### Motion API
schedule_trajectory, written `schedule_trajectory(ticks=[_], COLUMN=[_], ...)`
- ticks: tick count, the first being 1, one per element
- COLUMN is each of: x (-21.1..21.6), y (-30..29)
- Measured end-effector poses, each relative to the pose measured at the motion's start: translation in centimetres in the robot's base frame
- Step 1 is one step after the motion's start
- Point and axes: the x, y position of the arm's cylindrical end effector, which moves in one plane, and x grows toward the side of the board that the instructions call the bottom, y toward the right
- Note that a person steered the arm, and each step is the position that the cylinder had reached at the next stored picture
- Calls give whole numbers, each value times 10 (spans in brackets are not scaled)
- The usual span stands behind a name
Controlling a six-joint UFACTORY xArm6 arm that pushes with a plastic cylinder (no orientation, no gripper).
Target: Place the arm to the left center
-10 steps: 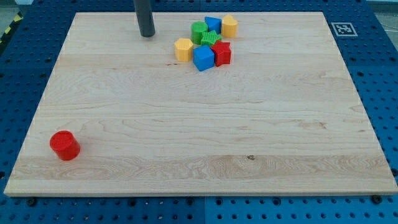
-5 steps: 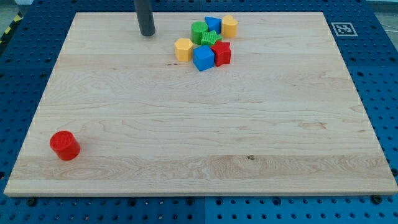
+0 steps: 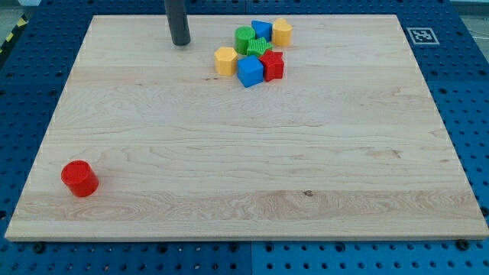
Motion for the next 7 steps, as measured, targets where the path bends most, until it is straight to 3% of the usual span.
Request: schedule_trajectory(ticks=[7], x=[4], y=[0])
